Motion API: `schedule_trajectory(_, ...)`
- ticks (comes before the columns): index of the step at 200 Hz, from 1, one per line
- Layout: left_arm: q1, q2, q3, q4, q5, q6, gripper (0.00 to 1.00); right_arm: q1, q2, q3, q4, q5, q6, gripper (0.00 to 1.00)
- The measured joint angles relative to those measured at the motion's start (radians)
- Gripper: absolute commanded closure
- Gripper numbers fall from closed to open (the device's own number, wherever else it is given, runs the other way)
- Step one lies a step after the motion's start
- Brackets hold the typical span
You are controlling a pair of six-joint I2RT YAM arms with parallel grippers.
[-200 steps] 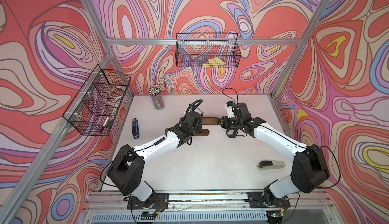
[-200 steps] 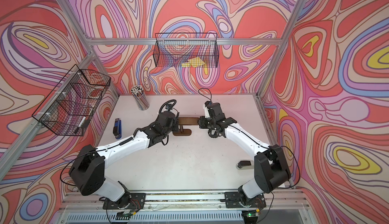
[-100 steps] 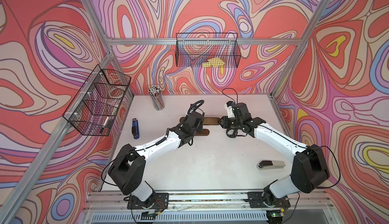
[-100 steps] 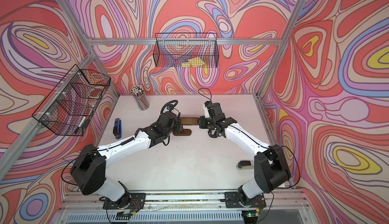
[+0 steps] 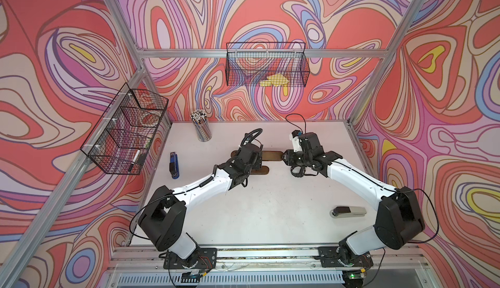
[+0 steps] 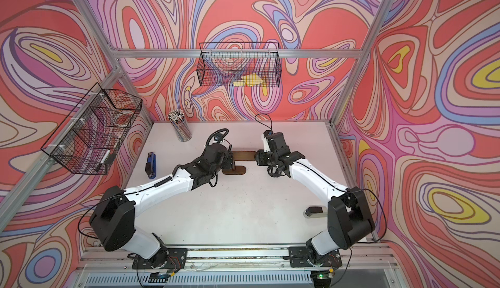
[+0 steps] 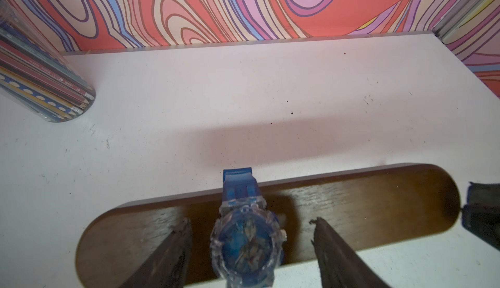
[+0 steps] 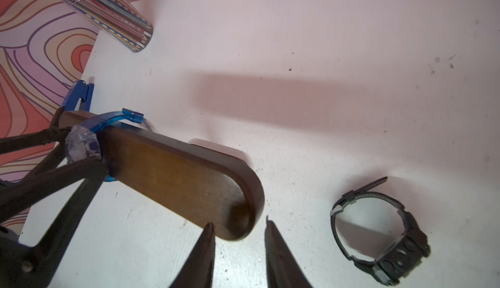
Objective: Place watch on stand
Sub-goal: Place the watch on the stand, then pick up the watch at the center of the board.
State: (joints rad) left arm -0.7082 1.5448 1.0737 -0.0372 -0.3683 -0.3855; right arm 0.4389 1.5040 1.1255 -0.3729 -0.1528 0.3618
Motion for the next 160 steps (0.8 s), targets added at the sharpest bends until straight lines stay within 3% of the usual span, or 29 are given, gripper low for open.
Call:
schedule_trajectory(36, 0.0, -0.067, 0.0, 0.0, 0.0, 0.031, 0.23, 0.0, -0.031, 0.004, -0.031, 0.039, -0.024, 0.42)
schedule_trajectory(67, 0.0, -0.135, 0.004, -0.025, 0.006, 0.06, 0.21, -0.002, -0.051, 0.008, -0.067, 0.077, -0.031, 0.36)
schedule_trajectory(112, 0.0, -0.16, 0.086, -0.158, 0.15, 0.127, 0.21, -0.031, -0.104, -0.014, -0.132, 0.179, 0.005, 0.36)
schedule_trajectory(160, 0.0, -0.217, 0.09, -0.266, 0.383, 0.153, 0.23, -0.065, -0.112, -0.117, -0.166, 0.241, 0.078, 0.47)
